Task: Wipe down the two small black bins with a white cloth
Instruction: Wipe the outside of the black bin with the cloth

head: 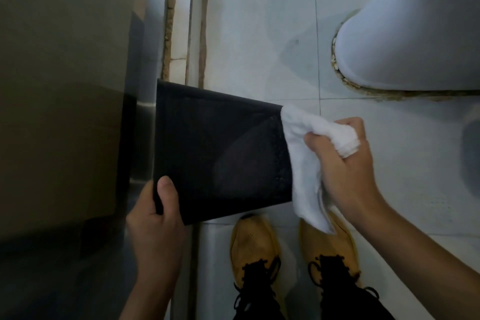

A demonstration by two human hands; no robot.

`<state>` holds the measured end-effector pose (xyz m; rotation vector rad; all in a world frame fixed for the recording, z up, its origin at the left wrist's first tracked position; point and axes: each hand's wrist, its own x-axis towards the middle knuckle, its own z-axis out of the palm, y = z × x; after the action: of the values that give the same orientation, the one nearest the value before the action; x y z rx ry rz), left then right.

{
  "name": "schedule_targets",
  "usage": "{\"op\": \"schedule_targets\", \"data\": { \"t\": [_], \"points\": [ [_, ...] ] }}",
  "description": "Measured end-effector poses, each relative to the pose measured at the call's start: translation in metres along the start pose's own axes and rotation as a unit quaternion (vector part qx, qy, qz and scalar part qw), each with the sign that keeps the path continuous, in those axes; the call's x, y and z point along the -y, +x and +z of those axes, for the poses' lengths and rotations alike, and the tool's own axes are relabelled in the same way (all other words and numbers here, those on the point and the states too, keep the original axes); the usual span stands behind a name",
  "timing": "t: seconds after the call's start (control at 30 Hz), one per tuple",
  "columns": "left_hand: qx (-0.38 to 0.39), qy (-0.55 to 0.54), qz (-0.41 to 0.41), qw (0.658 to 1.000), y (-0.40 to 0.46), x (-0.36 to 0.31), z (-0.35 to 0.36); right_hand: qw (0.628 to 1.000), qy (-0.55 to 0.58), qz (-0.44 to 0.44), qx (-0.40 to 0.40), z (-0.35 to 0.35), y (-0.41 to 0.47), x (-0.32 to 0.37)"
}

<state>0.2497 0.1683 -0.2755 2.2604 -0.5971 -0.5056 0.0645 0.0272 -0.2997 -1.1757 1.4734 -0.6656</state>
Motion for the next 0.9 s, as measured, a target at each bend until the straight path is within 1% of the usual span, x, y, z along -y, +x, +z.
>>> {"op": "schedule_targets", "data": {
  "t": [0.07, 0.17, 0.23, 0.3, 0.37, 0.4, 0.43, 0.47, 0.5, 0.57, 0.6, 0.67, 0.7, 0.77, 0.8, 0.83, 0.9],
  "points": [
    [-0.001, -0.004, -0.003, 1.000, 0.001, 0.000, 0.000, 0.998, 0.061, 0.031, 0.010, -0.012, -0.004, 0.008],
    [0.001, -0.003, -0.005, 1.000, 0.000, -0.001, 0.000, 0.979, 0.163, 0.103, 0.060, -0.022, -0.013, 0.028],
    [-0.003, 0.000, -0.001, 1.000, 0.000, -0.001, 0.000, 0.949, 0.253, 0.150, 0.109, -0.027, -0.016, 0.039],
    [-0.005, 0.005, 0.002, 1.000, 0.001, 0.001, 0.001, 0.908, 0.341, 0.169, 0.174, -0.028, -0.015, 0.053],
    [-0.014, 0.014, 0.015, 1.000, 0.003, 0.005, 0.001, 0.874, 0.384, 0.185, 0.233, -0.023, -0.009, 0.063],
    [-0.021, 0.021, 0.024, 0.999, 0.003, 0.006, 0.001, 0.866, 0.383, 0.202, 0.251, -0.018, -0.003, 0.062],
    [-0.025, 0.023, 0.029, 0.999, 0.004, 0.006, 0.001, 0.864, 0.367, 0.225, 0.262, -0.012, 0.003, 0.061],
    [-0.026, 0.020, 0.028, 0.999, 0.004, 0.006, 0.001, 0.872, 0.331, 0.242, 0.269, -0.005, 0.010, 0.057],
    [-0.027, 0.018, 0.026, 0.999, 0.003, 0.007, 0.001, 0.882, 0.287, 0.259, 0.270, 0.001, 0.015, 0.053],
    [-0.029, 0.018, 0.026, 0.999, 0.003, 0.006, 0.002, 0.910, 0.198, 0.260, 0.254, 0.012, 0.024, 0.045],
    [-0.028, 0.015, 0.024, 0.999, 0.003, 0.006, 0.003, 0.934, 0.142, 0.239, 0.224, 0.016, 0.029, 0.036],
    [-0.022, 0.009, 0.020, 1.000, 0.003, 0.006, 0.003, 0.978, 0.020, 0.163, 0.132, 0.020, 0.032, 0.025],
    [-0.021, 0.010, 0.023, 0.999, 0.003, 0.006, 0.003, 0.989, -0.031, 0.115, 0.088, 0.021, 0.031, 0.021],
    [-0.026, 0.020, 0.035, 0.999, 0.003, 0.006, 0.002, 0.995, -0.098, 0.019, 0.026, 0.024, 0.024, 0.017],
    [-0.028, 0.021, 0.038, 0.999, 0.003, 0.006, 0.002, 0.993, -0.118, -0.020, 0.011, 0.026, 0.020, 0.015],
    [-0.029, 0.020, 0.038, 0.999, 0.003, 0.007, 0.002, 0.990, -0.129, -0.045, 0.015, 0.029, 0.015, 0.015],
    [-0.028, 0.020, 0.038, 0.999, 0.003, 0.007, 0.002, 0.980, -0.175, -0.075, 0.055, 0.038, 0.002, 0.018]
  ]
}}
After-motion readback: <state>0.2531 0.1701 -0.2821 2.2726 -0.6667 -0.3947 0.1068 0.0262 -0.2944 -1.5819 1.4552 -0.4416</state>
